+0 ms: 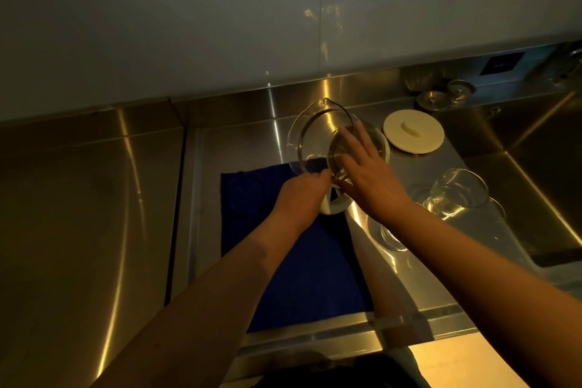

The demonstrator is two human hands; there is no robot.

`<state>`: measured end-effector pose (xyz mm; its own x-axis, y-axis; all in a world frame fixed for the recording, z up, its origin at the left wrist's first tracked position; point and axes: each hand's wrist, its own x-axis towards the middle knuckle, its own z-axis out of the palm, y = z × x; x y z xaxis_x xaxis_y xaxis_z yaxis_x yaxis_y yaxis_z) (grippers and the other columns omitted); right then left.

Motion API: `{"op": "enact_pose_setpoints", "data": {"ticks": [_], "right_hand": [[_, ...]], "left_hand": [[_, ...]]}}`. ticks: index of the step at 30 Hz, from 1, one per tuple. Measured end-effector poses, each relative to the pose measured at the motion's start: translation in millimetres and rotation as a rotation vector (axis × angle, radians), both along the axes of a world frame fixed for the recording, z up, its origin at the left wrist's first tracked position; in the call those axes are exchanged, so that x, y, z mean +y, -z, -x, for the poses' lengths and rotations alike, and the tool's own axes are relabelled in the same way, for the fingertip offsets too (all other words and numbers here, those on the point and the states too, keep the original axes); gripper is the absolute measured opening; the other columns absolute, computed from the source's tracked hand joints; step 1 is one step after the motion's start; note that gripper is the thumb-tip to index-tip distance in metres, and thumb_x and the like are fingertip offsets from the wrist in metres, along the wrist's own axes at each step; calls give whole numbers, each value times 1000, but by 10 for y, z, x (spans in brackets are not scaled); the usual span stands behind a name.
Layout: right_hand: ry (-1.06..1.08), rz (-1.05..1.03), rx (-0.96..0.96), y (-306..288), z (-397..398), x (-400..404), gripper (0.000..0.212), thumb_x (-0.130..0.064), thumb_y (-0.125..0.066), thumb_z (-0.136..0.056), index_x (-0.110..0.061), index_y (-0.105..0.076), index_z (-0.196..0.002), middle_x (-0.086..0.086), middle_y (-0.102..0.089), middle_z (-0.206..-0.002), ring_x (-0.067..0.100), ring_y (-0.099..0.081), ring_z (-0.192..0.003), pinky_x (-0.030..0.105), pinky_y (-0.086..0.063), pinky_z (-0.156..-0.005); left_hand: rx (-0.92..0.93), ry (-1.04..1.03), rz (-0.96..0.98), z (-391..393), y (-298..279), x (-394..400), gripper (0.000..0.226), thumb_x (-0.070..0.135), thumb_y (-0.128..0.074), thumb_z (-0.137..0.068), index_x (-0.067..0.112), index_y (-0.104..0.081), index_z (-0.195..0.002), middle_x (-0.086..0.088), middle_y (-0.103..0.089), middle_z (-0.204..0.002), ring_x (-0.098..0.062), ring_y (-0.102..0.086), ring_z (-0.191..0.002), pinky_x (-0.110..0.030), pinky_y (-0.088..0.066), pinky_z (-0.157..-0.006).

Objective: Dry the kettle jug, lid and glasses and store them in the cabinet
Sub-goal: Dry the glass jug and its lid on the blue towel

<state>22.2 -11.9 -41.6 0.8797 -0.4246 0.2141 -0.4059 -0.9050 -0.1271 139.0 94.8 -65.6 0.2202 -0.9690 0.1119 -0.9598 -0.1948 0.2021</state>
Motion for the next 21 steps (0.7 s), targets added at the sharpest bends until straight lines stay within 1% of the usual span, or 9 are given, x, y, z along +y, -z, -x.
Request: {"op": "enact_pose_setpoints", "data": {"ticks": [4,8,11,12,14,15,16,19,21], "right_hand": [[6,26,57,50,-90,97,44,-21,-66,-84,-11,-51,-124,7,-8,-157,30,15,-141,50,-32,-105],[-74,135,104,80,-163,224,40,-10,-69,-79,-9,-56,-117,13,-17,-154,36,7,-141,46,-22,-109],[-130,161,168,103,-204,285,43,-8,-64,-83,-10,-51,-124,11,-8,-156,35,16,-139,46,-22,-111],[-151,137,141,92,-207,304,42,-9,-64,-83,-9,-51,-124,12,-9,-156,35,13,-139,48,-23,-110],[-170,11,11,54,-201,329,48,-11,-68,-81,-4,-51,-125,15,-16,-154,34,-2,-141,50,-31,-106],[-161,-67,-47,41,-196,330,56,-14,-70,-79,-4,-47,-130,15,-16,-154,32,-9,-141,49,-31,-105],[-134,-132,-66,31,-194,317,67,-18,-70,-79,-6,-39,-137,13,-12,-155,29,-10,-142,46,-28,-106],[-57,-195,34,31,-205,237,88,-29,-66,-82,-15,-9,-148,5,2,-157,18,7,-142,42,-15,-115],[-49,-155,79,65,-225,208,92,-29,-66,-83,-17,-2,-148,3,4,-157,16,10,-142,39,-9,-114]], "left_hand": [[8,20,8,0,-6,104,32,3,-54,-90,7,-48,-121,-10,-61,-98,-22,-60,-81,-31,-47,-62],[33,9,-2,-55,55,224,20,6,-52,-92,5,-52,-112,-11,-62,-95,-23,-61,-79,-27,-36,-58],[25,-7,-23,-86,123,314,17,6,-50,-93,4,-53,-109,-12,-63,-94,-23,-60,-78,-27,-37,-58],[18,-18,-31,-92,142,339,16,5,-48,-94,4,-53,-109,-12,-63,-94,-23,-59,-77,-28,-36,-58],[24,-48,-35,-109,175,378,15,4,-45,-95,5,-52,-109,-12,-62,-93,-22,-59,-77,-29,-39,-58],[35,-62,-37,-119,189,391,16,3,-44,-95,5,-52,-110,-11,-62,-93,-22,-58,-78,-31,-42,-59],[46,-74,-38,-124,199,402,18,2,-44,-95,6,-51,-111,-11,-62,-93,-21,-58,-79,-32,-44,-61],[69,-91,-40,-127,211,420,22,1,-44,-94,7,-50,-113,-10,-61,-94,-22,-58,-81,-33,-45,-64],[77,-103,-37,-139,229,430,23,0,-45,-93,8,-51,-114,-9,-62,-96,-22,-58,-82,-31,-43,-64]]}}
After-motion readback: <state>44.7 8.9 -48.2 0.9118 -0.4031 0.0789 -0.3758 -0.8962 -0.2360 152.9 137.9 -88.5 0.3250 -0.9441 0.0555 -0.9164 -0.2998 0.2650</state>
